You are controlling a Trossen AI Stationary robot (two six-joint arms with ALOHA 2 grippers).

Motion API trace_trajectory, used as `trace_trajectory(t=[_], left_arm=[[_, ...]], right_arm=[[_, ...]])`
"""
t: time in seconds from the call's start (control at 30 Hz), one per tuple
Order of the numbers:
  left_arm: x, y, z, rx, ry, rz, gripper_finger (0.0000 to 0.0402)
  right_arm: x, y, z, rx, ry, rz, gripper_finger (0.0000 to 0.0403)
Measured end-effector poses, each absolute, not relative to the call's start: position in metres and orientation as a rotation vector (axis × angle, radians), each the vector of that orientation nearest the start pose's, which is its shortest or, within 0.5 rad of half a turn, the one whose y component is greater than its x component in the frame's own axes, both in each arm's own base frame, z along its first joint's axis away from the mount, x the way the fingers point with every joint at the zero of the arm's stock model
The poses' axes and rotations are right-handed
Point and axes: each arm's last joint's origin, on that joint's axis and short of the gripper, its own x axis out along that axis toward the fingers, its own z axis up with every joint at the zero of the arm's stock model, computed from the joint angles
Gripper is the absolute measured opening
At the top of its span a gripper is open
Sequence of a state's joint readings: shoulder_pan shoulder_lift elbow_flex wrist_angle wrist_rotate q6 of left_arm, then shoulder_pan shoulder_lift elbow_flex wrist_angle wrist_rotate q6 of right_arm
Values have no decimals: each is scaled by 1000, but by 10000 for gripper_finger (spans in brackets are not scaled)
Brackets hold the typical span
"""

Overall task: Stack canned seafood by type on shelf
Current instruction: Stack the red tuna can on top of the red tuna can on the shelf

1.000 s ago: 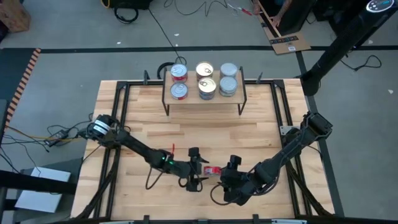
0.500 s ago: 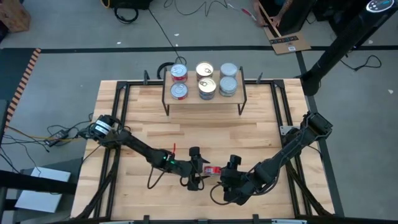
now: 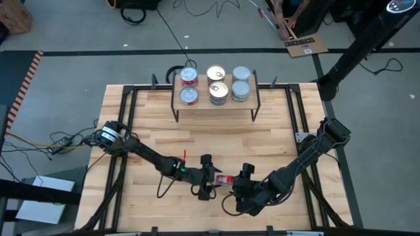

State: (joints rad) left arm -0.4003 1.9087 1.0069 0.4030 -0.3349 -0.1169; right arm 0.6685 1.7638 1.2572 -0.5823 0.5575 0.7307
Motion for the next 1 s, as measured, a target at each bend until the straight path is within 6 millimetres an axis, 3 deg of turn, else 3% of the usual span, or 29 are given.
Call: trace_trajectory(t=[0.37,0.73,1.0], left_arm=[[367,-135,153,23,473,-72,256],[369,-137,140,46,488,-90,203],[371,-139,145,117,477,-71,148]], right_arm=[[289,209,214,55,853,-221,263],[290,209,214,50,854,-216,263],[289,209,214,51,859,-212,263]])
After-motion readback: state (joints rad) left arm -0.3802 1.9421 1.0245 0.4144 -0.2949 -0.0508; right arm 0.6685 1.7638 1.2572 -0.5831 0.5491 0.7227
